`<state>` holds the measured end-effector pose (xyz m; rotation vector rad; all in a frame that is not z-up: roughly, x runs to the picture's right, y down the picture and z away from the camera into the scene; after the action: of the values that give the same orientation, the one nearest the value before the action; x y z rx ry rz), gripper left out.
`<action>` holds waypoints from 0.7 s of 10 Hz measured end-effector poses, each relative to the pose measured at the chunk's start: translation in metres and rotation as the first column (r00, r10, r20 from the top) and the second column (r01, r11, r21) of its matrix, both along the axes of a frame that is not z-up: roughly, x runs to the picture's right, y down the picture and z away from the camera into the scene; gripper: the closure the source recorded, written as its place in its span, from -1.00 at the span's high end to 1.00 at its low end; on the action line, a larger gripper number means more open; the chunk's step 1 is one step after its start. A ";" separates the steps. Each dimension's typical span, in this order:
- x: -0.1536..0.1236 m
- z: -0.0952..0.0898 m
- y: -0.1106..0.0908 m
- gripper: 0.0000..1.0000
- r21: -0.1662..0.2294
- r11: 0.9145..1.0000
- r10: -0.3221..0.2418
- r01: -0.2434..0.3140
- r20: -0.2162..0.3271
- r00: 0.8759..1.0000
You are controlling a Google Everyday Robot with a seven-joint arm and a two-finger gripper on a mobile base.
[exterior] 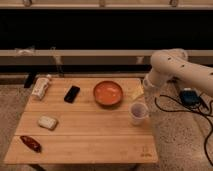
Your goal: Place the ceramic cup in the ceramic bowl
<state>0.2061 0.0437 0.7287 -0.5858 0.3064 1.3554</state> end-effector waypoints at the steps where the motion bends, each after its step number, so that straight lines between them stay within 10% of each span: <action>1: 0.000 0.001 -0.001 0.60 0.002 1.000 -0.004 0.004 0.003 1.000; 7: 0.002 0.025 0.025 0.60 -0.034 0.997 -0.062 0.063 0.037 0.997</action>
<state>0.2079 0.0684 0.7541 -0.6242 0.3176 1.2802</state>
